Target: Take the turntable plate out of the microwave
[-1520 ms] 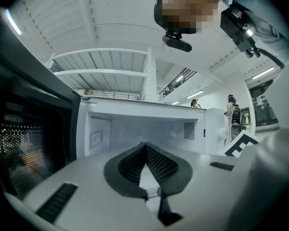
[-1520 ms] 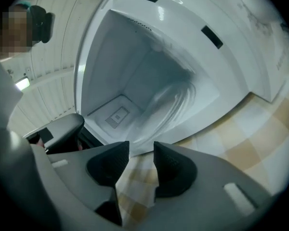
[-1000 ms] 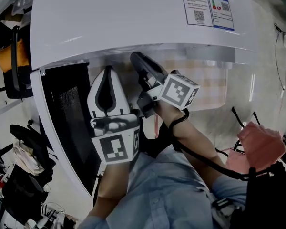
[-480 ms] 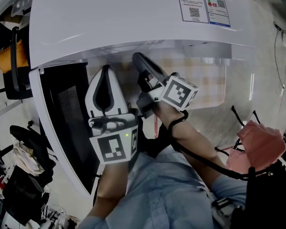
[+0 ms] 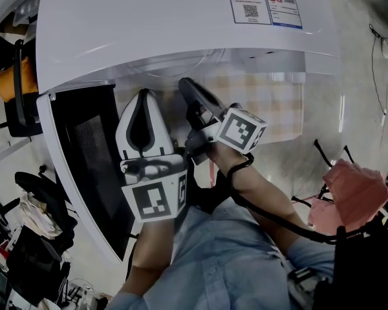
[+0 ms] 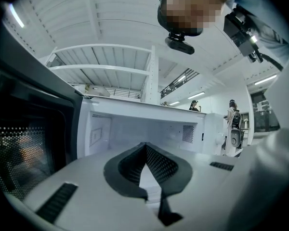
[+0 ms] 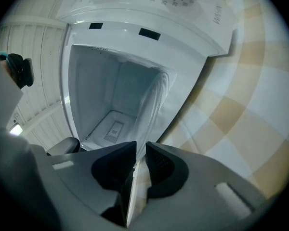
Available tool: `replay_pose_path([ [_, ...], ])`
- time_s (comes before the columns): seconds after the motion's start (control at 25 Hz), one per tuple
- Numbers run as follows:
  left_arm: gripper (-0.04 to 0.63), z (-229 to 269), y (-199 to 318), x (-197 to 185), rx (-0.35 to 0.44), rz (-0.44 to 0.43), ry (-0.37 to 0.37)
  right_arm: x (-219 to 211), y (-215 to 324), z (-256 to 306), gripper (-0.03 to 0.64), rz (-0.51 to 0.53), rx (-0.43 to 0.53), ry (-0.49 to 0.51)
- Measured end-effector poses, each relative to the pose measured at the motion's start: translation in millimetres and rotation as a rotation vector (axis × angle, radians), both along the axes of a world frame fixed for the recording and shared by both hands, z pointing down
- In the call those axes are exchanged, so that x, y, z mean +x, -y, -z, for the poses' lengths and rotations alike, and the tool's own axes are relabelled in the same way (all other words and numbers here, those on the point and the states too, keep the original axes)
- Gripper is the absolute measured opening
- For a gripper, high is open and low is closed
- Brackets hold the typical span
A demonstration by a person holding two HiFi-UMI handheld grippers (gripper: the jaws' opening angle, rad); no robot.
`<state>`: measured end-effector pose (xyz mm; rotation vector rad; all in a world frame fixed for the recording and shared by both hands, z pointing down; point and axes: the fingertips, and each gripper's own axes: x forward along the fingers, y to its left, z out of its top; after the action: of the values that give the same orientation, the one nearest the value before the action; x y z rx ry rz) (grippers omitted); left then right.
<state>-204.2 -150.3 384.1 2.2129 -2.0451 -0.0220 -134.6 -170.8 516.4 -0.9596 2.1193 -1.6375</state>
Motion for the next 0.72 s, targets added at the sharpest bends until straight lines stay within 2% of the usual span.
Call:
replay_pose_path([
  [0.16, 0.007, 1, 2, 3, -0.002, -0.012, -0.006, -1, -1, -1, 0.066, 0.006, 0.006, -0.016],
  [0.32, 0.007, 1, 5, 2, -0.002, -0.012, -0.014, -3, 5, -1, 0.130, 0.005, 0.005, -0.015],
  [0.72, 0.008, -2, 11, -11, -0.015, 0.009, -0.034, -6, 31, 0, 0.132, -0.030, -0.012, 0.047],
])
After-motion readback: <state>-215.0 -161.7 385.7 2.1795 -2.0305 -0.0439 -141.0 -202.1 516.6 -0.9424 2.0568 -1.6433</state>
